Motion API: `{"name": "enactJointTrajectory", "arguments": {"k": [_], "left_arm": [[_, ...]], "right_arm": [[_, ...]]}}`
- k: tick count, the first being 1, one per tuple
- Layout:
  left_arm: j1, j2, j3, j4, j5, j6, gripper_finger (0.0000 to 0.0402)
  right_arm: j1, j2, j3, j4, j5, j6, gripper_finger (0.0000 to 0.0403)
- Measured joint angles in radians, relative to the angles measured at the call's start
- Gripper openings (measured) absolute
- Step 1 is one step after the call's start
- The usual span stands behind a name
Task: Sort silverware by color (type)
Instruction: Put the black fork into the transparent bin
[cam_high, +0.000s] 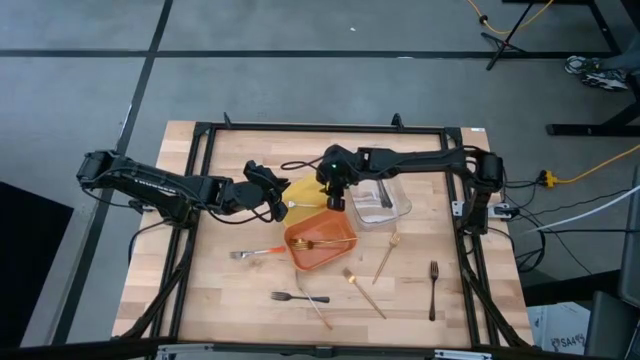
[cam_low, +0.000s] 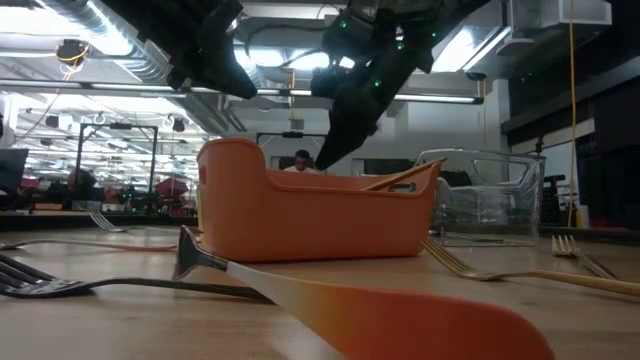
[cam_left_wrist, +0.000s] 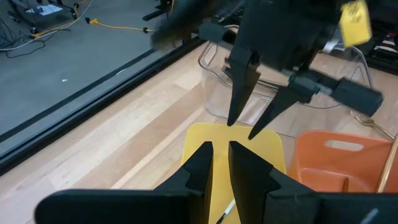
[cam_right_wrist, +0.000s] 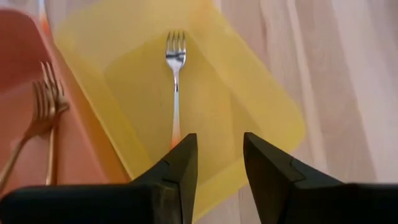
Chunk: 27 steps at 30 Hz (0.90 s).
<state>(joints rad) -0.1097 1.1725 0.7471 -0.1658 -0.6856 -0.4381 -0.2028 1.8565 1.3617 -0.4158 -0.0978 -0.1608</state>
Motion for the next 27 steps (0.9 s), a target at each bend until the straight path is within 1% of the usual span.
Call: {"name": "enactJointTrajectory", "arguments": {"k": [8, 18, 23, 27], "left_arm": [[0.0, 0.0, 0.0, -0.002, 0.0, 0.0, 0.0046], [-0.001, 0.0, 0.0, -0.002, 0.0, 0.0, 0.0046], [-0.015, 0.0, 0.0, -0.002, 0.0, 0.001, 0.0046], [-0.03, 0.0, 0.0, -0.009, 0.0, 0.003, 0.0046]], "right_arm": [[0.0, -0.086, 0.0, -0.005, 0.0, 0.005, 0.0122], [0.001, -0.219, 0.0, -0.008, 0.0, 0.145, 0.0122], [0.03, -0.307, 0.0, -0.033, 0.002, 0.165, 0.0122], [0.085, -0.37, 0.0, -0.075, 0.042, 0.171, 0.0122]]}}
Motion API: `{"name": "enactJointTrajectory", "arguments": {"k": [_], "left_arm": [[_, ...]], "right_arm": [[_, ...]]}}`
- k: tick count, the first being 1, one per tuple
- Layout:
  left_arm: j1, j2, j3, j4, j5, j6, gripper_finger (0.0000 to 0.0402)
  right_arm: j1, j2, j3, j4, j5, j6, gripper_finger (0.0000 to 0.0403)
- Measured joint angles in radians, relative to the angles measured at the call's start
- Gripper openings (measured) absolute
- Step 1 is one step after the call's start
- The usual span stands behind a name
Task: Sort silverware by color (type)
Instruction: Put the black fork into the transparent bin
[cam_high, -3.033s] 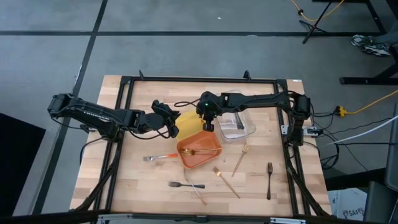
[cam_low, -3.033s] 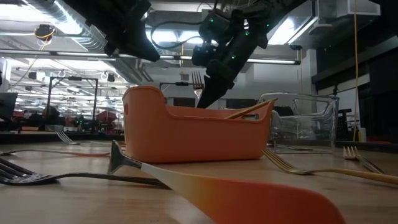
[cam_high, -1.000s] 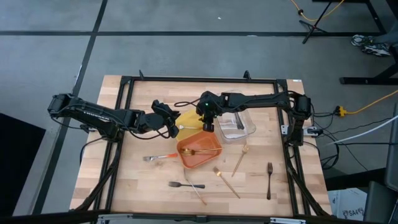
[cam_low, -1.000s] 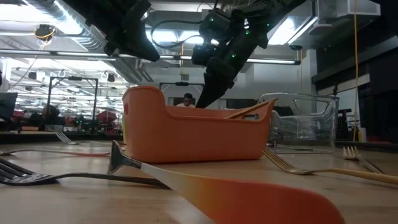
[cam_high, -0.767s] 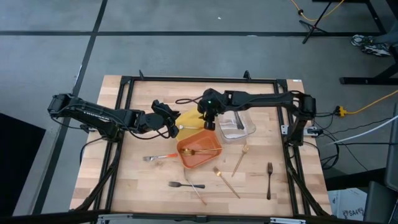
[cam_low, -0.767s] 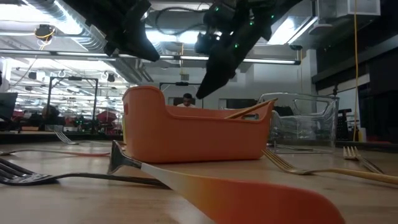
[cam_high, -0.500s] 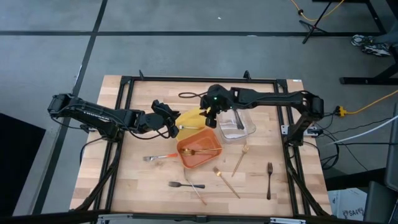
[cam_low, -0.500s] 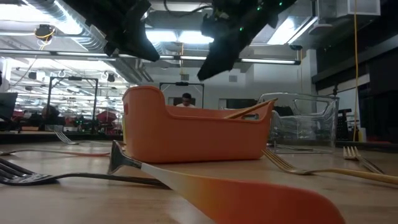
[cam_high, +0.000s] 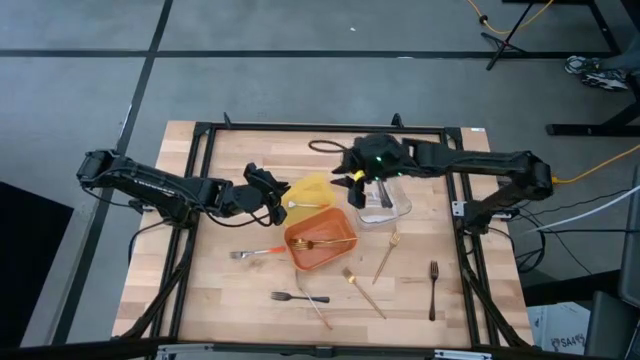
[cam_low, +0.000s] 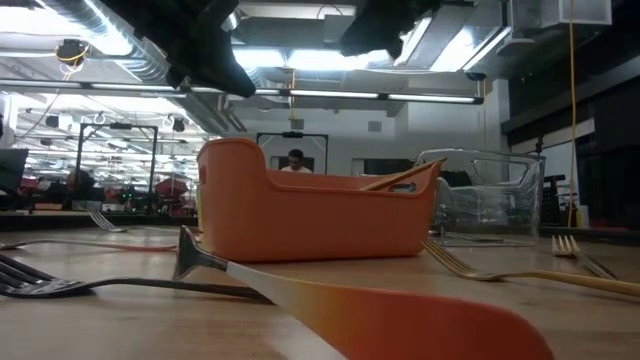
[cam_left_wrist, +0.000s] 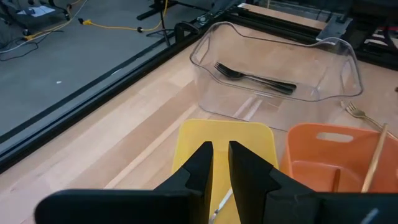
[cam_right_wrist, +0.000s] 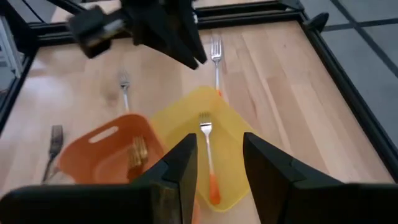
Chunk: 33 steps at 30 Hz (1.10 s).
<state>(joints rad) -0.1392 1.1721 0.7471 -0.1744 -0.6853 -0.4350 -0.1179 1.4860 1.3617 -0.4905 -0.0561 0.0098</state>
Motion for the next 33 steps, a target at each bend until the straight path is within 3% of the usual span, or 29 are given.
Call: {"name": "enactJointTrajectory", "arguments": {"k": [7, 13, 24, 33], "left_arm": [[-0.014, 0.0, 0.0, 0.0, 0.0, 0.0, 0.0046], [-0.014, 0.0, 0.0, 0.0, 0.0, 0.001, 0.0046], [-0.014, 0.0, 0.0, -0.005, 0.0, 0.001, 0.0046], [-0.014, 0.0, 0.0, -0.026, 0.0, 0.002, 0.0046]], "right_arm": [[0.14, -0.075, 0.0, -0.109, 0.2, 0.123, 0.0122], [0.27, -0.092, 0.0, -0.246, 0.303, 0.31, 0.0122], [0.45, -0.091, 0.0, -0.557, 0.318, 0.804, 0.0122], [0.61, -0.091, 0.0, -0.669, 0.309, 1.094, 0.0122]]}}
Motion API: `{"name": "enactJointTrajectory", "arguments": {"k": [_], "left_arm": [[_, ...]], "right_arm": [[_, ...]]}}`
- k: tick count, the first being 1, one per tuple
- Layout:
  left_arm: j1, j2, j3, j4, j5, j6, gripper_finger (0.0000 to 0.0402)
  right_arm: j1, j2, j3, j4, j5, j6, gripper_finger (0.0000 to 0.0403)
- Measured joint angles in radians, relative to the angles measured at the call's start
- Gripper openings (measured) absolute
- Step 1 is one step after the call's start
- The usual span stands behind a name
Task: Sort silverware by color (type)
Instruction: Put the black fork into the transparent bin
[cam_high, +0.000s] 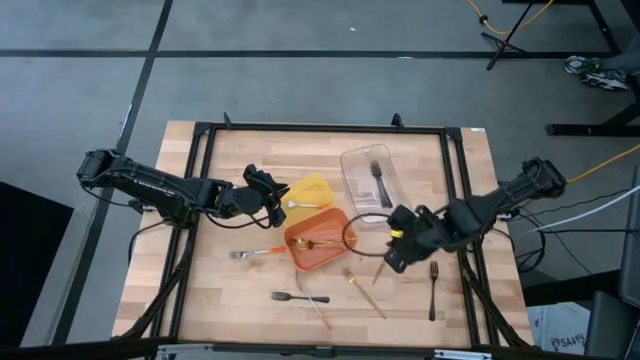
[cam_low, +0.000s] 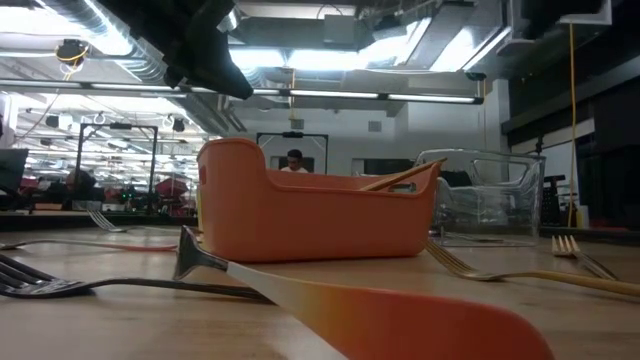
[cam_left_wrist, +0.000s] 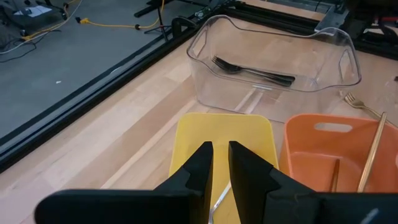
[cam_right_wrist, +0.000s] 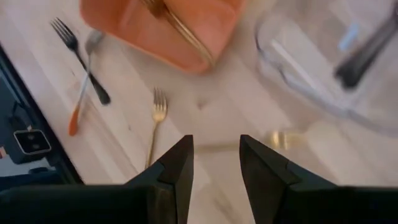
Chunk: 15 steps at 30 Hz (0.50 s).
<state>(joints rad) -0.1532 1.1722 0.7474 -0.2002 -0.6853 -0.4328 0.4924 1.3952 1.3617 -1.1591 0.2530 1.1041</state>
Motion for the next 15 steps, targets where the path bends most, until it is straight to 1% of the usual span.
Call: {"name": "enactJointTrajectory", "arguments": {"k": [5, 8, 11, 15], "left_arm": [[0.0, 0.0, 0.0, 0.0, 0.0, 0.0, 0.0046], [0.0, 0.0, 0.0, 0.0, 0.0, 0.0, 0.0046], [0.0, 0.0, 0.0, 0.0, 0.0, 0.0, 0.0046], [0.0, 0.0, 0.0, 0.0, 0.0, 0.0, 0.0046]], "right_arm": [[0.092, 0.0, 0.0, -0.103, 0.002, 0.229, 0.0122], [0.151, 0.0, -0.001, -0.151, 0.03, 0.361, 0.0122], [0.204, 0.0, -0.017, -0.164, 0.05, 0.477, 0.0122], [0.268, 0.001, -0.055, -0.167, 0.05, 0.607, 0.0122]]}}
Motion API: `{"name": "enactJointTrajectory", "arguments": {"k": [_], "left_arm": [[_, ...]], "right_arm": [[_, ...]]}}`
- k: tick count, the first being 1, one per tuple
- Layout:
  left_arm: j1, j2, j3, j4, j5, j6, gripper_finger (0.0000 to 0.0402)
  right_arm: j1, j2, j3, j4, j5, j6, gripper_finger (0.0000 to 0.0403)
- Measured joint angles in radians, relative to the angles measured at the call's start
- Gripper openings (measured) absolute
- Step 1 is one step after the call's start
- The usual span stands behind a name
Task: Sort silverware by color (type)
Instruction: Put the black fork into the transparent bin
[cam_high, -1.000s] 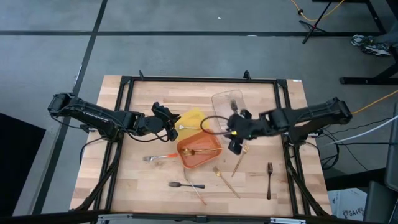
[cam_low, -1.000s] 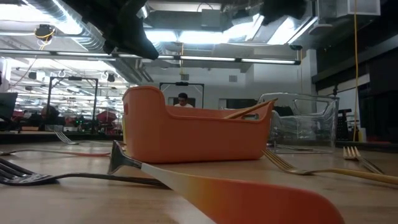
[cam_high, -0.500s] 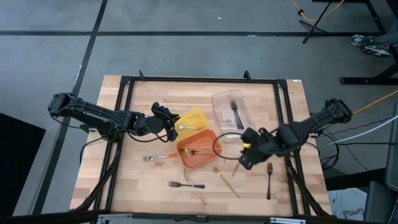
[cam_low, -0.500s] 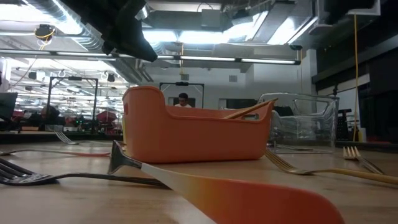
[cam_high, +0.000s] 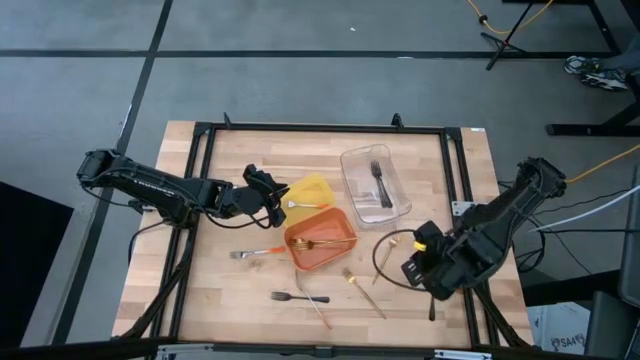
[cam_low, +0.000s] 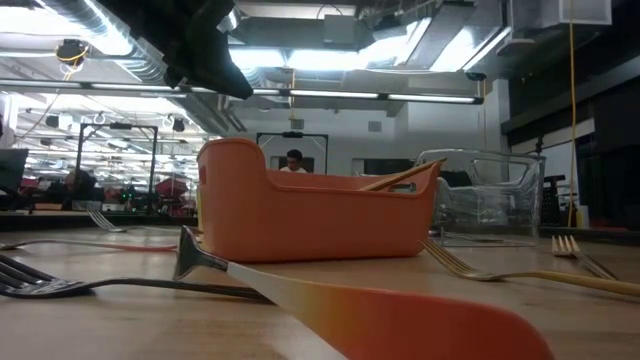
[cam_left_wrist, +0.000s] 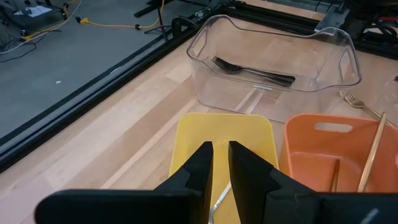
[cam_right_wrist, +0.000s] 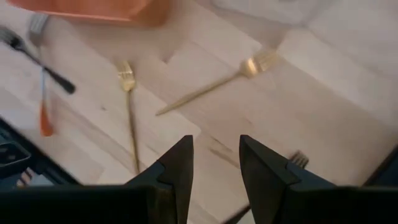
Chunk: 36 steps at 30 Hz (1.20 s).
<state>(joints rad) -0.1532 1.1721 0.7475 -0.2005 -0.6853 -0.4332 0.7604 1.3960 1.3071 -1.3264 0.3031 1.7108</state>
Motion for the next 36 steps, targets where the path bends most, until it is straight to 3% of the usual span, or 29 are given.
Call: {"name": "enactJointTrajectory", "arguments": {"k": [4, 15, 36], "left_arm": [[0.0, 0.0, 0.0, 0.0, 0.0, 0.0, 0.0046], [0.0, 0.0, 0.0, 0.0, 0.0, 0.0, 0.0046], [0.0, 0.0, 0.0, 0.0, 0.0, 0.0, 0.0046]], "right_arm": [[0.057, 0.001, -0.059, 0.001, -0.024, 0.15, 0.0122], [0.179, 0.001, -0.205, 0.02, -0.232, 0.457, 0.0122], [0.201, 0.001, -0.475, 0.386, -0.271, 0.458, 0.0122]]}}
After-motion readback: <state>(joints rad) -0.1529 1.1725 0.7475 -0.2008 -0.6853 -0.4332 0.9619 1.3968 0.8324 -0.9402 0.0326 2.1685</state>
